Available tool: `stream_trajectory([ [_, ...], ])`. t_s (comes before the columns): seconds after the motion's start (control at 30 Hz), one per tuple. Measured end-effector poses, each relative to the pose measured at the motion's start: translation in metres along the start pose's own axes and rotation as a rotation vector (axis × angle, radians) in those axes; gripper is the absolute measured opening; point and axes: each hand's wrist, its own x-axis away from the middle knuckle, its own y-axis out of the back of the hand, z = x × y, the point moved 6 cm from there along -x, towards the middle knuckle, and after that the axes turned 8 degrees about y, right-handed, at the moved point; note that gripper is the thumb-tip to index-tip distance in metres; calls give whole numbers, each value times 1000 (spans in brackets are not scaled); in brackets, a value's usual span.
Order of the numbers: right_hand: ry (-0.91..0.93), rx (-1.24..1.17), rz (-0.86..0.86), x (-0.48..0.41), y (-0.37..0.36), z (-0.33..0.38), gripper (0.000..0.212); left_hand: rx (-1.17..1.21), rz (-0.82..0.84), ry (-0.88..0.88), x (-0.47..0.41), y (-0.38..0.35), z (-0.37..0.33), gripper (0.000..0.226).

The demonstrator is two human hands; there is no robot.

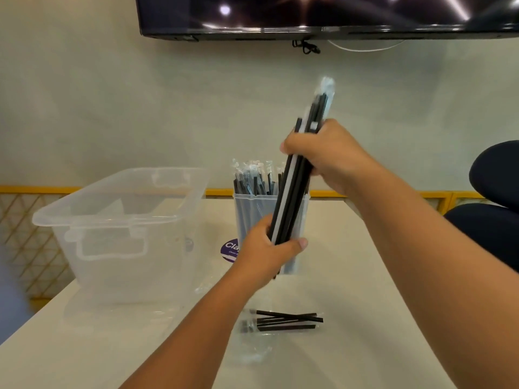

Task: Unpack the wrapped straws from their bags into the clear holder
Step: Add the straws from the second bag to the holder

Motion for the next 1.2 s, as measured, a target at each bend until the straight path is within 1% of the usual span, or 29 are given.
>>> stream_trajectory([
  [0.07, 37, 26, -123, -15, 14, 10, 15, -15, -2, -13, -17, 9, -3, 42],
  [0.13, 89, 32, -247, -30, 28, 19, 22, -78, -58, -43, -33, 23, -5, 57],
  [0.2, 135, 42, -355, -45, 39, 22, 27, -166, -157, -91, -49, 39, -6, 55],
  [0.27, 152, 74, -415, -57, 41, 19, 28, -314, -254, -142, -62, 54, -10, 44],
  [0.33, 155, 114, -432, -70, 39, 11, 29, -504, -292, -173, -79, 62, -12, 37],
  [0.43, 146, 175, -394, -86, 27, -7, 27, -827, -267, -156, -100, 63, -8, 36],
  [0.5, 93, 228, -319, -97, 16, -25, 24, -951, -236, -157, -110, 61, -4, 36],
  [0.57, 8, 275, -238, -104, 5, -46, 21, -1006, -218, -166, -117, 58, -3, 37],
  [0.73, -201, 438, -53, -105, -22, -98, 24, -1054, -198, -184, -127, 52, -4, 43],
  [0.8, -250, 476, -6, -103, -32, -113, 23, -1040, -189, -188, -129, 51, -5, 46],
  [0.87, -277, 479, 15, -103, -39, -124, 22, -1026, -177, -187, -132, 51, -4, 48],
  [0.93, -307, 428, -10, -104, -39, -129, 20, -978, -168, -197, -134, 52, -4, 49],
  [1.03, -335, 258, -114, -106, -29, -128, 16, -775, -156, -226, -135, 55, -7, 50],
  [1.07, -342, 244, -119, -106, -27, -128, 16, -723, -153, -231, -135, 56, -8, 50],
  [1.13, -357, 297, -55, -104, -30, -134, 19, -698, -151, -228, -135, 56, -7, 48],
  [1.2, -361, 416, 43, -101, -38, -141, 24, -702, -148, -219, -136, 55, -5, 45],
])
